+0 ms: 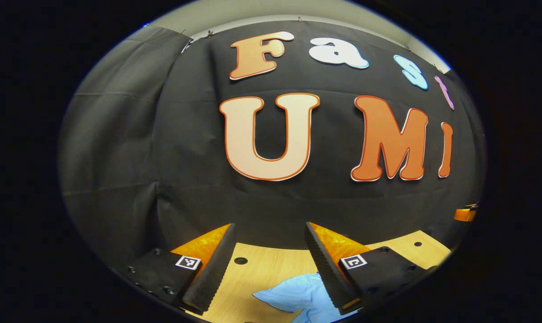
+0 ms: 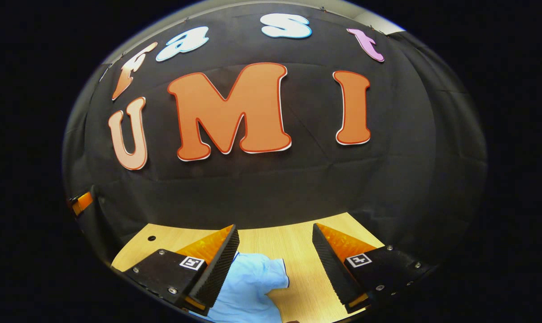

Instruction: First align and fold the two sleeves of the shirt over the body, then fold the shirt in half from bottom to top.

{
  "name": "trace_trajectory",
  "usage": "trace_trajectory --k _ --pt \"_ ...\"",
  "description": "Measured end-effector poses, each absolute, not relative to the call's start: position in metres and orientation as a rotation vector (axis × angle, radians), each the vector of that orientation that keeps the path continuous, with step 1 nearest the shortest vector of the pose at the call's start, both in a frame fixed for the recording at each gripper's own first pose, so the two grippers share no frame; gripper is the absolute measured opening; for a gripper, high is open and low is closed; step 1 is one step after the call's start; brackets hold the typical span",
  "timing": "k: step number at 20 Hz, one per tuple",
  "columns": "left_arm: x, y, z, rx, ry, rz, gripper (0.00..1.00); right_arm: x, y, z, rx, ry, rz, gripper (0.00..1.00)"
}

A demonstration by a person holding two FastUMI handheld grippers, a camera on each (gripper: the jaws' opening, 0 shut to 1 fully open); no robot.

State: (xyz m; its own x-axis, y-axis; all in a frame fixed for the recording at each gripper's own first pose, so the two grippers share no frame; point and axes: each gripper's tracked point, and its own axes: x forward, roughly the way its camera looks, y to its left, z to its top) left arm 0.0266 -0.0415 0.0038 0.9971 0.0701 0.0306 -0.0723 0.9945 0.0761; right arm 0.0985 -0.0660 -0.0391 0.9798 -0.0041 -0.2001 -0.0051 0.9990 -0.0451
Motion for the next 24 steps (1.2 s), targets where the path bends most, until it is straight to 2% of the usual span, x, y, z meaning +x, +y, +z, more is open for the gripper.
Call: trace_trajectory --k 7,11,17,24 --pt "0.052 -0.030 -0.015 0.076 0.020 0.012 0.97 0.116 -0.076 -0.125 -0.104 0.450 -0.053 0.99" --pt "0.054 -0.009 -0.016 0.060 0.026 0.010 0.97 0.169 -0.069 -0.193 -0.007 0.665 -0.038 0.99" --pt "0.050 0.043 -0.032 0.034 0.073 0.082 0.97 0.209 -0.083 -0.307 -0.092 0.975 -0.106 0.99" --pt "0.046 0.095 -0.047 0.046 0.110 0.178 0.97 0.203 -0.103 -0.353 -0.072 1.137 -0.212 0.99"
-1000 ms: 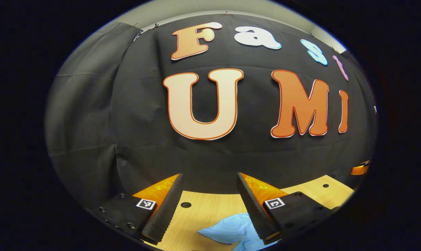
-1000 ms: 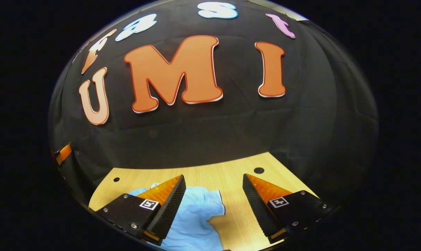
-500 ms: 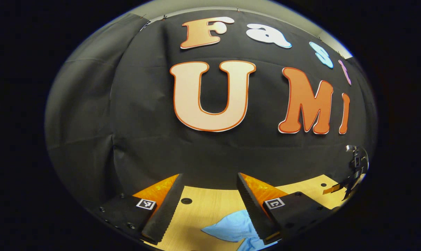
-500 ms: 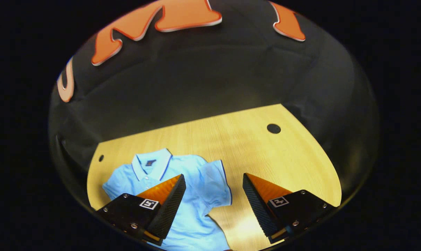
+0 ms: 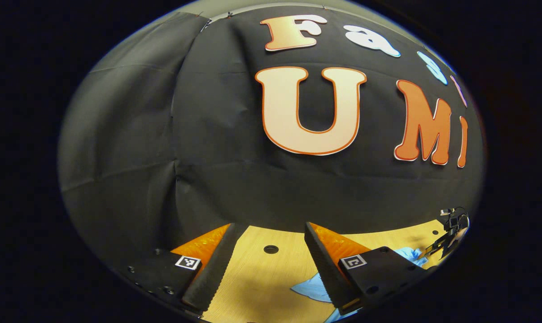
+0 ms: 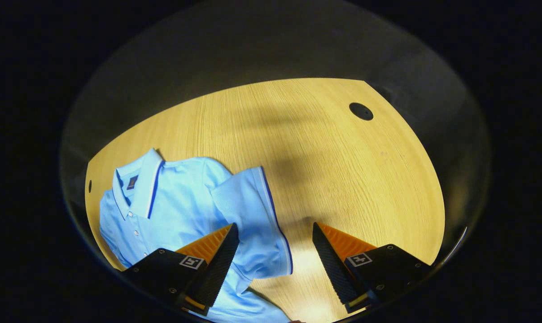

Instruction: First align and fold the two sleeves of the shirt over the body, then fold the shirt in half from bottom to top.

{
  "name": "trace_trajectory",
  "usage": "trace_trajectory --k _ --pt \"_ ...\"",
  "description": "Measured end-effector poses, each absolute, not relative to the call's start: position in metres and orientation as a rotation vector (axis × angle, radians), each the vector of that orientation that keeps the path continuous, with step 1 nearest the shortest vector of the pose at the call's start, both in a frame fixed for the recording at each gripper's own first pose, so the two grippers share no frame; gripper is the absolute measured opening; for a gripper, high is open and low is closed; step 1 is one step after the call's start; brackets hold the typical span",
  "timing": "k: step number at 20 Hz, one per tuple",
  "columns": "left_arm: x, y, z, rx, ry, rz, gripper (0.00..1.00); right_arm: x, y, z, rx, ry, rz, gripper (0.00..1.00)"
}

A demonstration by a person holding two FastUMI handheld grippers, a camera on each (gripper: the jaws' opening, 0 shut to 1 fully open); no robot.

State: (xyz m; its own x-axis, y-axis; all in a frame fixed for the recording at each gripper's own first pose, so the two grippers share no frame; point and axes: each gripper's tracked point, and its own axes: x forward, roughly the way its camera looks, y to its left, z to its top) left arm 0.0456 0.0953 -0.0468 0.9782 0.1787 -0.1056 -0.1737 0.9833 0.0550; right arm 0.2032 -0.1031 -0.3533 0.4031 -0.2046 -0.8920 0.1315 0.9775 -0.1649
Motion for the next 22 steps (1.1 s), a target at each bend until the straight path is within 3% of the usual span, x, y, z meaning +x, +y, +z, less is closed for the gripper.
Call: trace_trajectory --k 3,6,7,8,9,10,11,13,22 --pt "0.049 0.099 -0.054 0.033 0.129 0.182 0.97 0.203 -0.101 -0.357 -0.049 1.159 -0.219 1.00" --pt "0.053 0.094 -0.061 0.021 0.143 0.176 0.97 0.200 -0.097 -0.356 -0.043 1.169 -0.225 0.94" --pt "0.055 0.092 -0.062 0.020 0.150 0.172 0.97 0.200 -0.097 -0.360 -0.036 1.169 -0.233 0.72" --pt "0.055 0.089 -0.064 0.021 0.154 0.168 0.97 0.200 -0.095 -0.360 -0.029 1.163 -0.237 0.63" --pt "0.055 0.087 -0.063 0.022 0.155 0.165 0.98 0.201 -0.093 -0.358 -0.032 1.159 -0.225 0.41" --pt "0.055 0.085 -0.062 0.021 0.154 0.162 0.97 0.202 -0.091 -0.358 -0.042 1.152 -0.202 0.33" --pt "0.054 0.084 -0.061 0.021 0.153 0.160 0.97 0.201 -0.087 -0.358 -0.050 1.147 -0.179 0.18" --pt "0.049 0.087 -0.061 0.031 0.153 0.159 0.97 0.194 -0.072 -0.359 -0.032 1.167 -0.128 0.04" --pt "0.024 0.117 -0.053 0.042 0.136 0.162 0.97 0.171 0.038 -0.298 -0.020 1.053 0.102 0.01"
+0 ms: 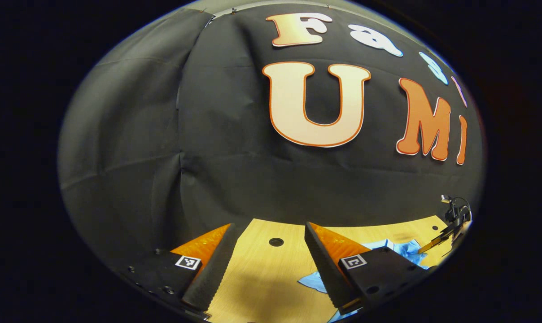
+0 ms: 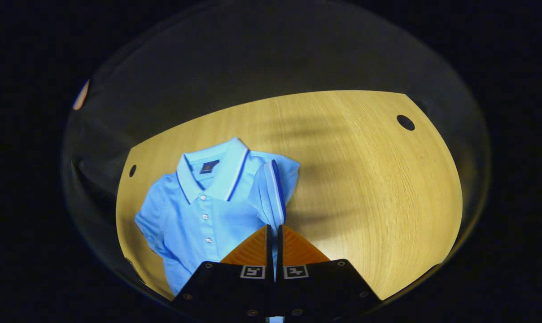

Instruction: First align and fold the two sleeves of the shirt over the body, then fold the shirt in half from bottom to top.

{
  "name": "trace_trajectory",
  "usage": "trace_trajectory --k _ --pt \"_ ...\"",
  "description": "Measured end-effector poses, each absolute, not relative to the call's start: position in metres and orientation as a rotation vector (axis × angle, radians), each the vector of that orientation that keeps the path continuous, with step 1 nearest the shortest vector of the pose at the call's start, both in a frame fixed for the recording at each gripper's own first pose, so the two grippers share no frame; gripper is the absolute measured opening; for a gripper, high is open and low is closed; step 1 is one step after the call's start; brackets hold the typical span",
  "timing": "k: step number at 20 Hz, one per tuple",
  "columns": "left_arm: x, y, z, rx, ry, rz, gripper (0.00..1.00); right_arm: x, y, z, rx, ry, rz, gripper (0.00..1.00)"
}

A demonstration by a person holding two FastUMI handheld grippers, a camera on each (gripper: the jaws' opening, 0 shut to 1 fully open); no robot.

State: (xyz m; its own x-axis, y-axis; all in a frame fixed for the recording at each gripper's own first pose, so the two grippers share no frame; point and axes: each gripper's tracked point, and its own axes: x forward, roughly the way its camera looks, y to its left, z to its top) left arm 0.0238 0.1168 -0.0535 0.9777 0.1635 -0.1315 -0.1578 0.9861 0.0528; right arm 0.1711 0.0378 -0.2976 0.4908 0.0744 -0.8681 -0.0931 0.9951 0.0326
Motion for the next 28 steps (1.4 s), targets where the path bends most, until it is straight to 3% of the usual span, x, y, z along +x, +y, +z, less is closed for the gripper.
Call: trace_trajectory --k 4,11,14,16,18,19,20,21,28 --pt "0.015 0.134 -0.051 0.013 0.128 0.164 0.97 0.161 0.088 -0.286 -0.040 1.025 0.163 0.01" --pt "0.001 0.171 -0.048 -0.007 0.124 0.203 0.97 0.147 0.122 -0.319 -0.137 1.056 0.134 0.03" --pt "-0.003 0.176 -0.055 -0.008 0.136 0.207 0.97 0.130 0.154 -0.333 -0.098 1.091 0.213 0.07" --pt "-0.003 0.176 -0.057 -0.007 0.147 0.207 0.97 0.114 0.176 -0.339 -0.048 1.114 0.272 0.17" --pt "-0.003 0.176 -0.061 -0.012 0.162 0.209 0.98 0.107 0.182 -0.339 -0.072 1.102 0.296 0.48" --pt "-0.001 0.174 -0.063 -0.019 0.174 0.206 0.98 0.103 0.181 -0.338 -0.091 1.098 0.300 0.76" --pt "0.001 0.168 -0.068 -0.029 0.190 0.195 0.98 0.098 0.181 -0.337 -0.104 1.086 0.301 0.80" --pt "0.003 0.162 -0.075 -0.036 0.212 0.181 0.98 0.095 0.180 -0.335 -0.108 1.074 0.290 0.99" --pt "0.018 0.101 -0.161 -0.132 0.443 0.090 0.98 0.077 0.157 -0.312 -0.053 1.011 0.245 0.99"
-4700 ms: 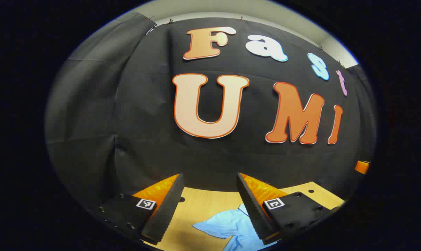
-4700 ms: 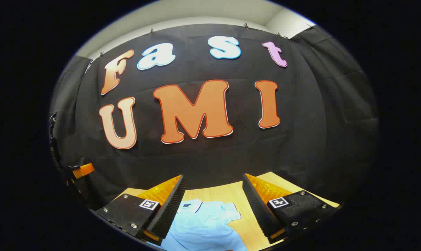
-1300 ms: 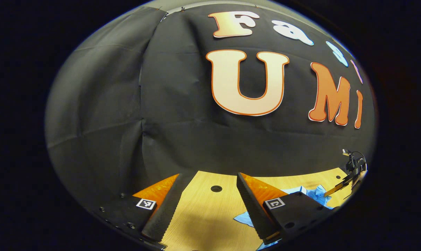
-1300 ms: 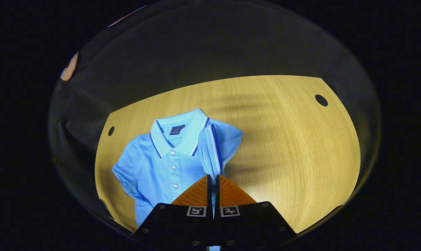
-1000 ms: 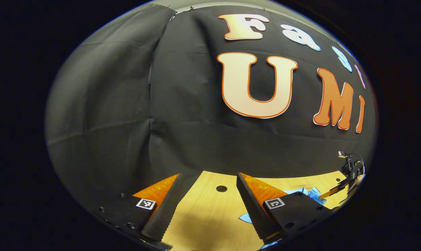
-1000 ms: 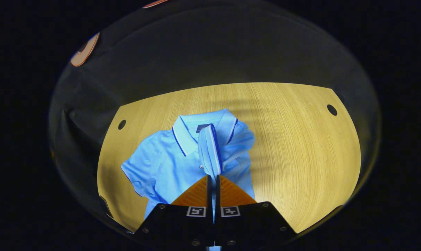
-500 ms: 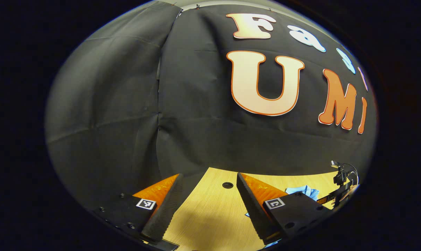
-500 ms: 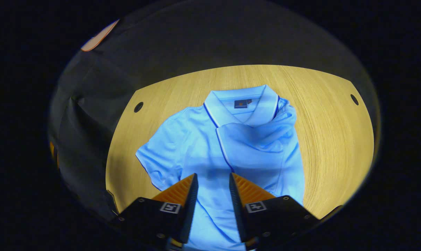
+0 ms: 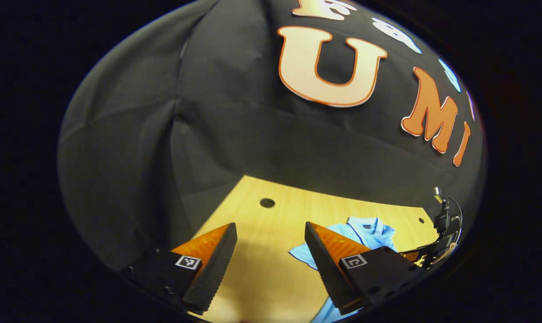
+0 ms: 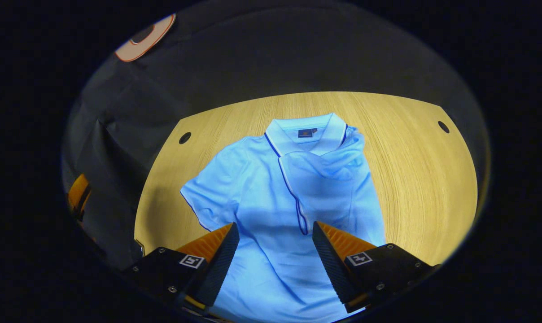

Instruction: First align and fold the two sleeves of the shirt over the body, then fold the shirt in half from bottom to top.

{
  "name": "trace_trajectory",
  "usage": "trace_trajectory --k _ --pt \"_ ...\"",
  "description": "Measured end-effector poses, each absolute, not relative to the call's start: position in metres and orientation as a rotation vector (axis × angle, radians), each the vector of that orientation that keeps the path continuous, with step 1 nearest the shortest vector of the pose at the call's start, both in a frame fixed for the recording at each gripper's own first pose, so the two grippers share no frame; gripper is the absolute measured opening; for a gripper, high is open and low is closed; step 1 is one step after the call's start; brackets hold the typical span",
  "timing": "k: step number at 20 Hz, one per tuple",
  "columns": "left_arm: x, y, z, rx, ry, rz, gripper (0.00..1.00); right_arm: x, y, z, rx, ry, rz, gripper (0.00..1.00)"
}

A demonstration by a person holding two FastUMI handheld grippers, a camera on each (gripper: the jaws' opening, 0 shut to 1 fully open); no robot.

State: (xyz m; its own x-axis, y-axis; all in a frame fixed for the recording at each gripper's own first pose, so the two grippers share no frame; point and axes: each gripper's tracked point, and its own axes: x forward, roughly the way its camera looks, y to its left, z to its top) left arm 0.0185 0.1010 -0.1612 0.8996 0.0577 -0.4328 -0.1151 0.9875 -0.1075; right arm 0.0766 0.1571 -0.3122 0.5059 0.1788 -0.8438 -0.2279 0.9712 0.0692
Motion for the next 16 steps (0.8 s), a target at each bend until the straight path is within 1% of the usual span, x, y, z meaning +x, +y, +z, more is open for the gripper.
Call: trace_trajectory --k 4,7,11,13,16 --pt "0.029 0.067 -0.229 -0.163 0.618 0.073 0.99 0.061 0.128 -0.308 0.007 1.007 0.217 0.99" --pt "0.046 0.050 -0.278 -0.191 0.731 0.075 0.99 0.051 0.095 -0.309 0.011 1.010 0.167 0.99" --pt "0.070 0.038 -0.319 -0.185 0.805 0.102 0.99 0.038 0.061 -0.311 0.054 1.034 0.111 0.99" --pt "0.079 0.025 -0.339 -0.169 0.852 0.097 0.99 0.033 0.048 -0.310 0.075 1.039 0.106 0.99" --pt "0.090 0.011 -0.360 -0.211 0.907 0.115 1.00 0.029 0.036 -0.311 0.110 1.038 0.098 0.99"
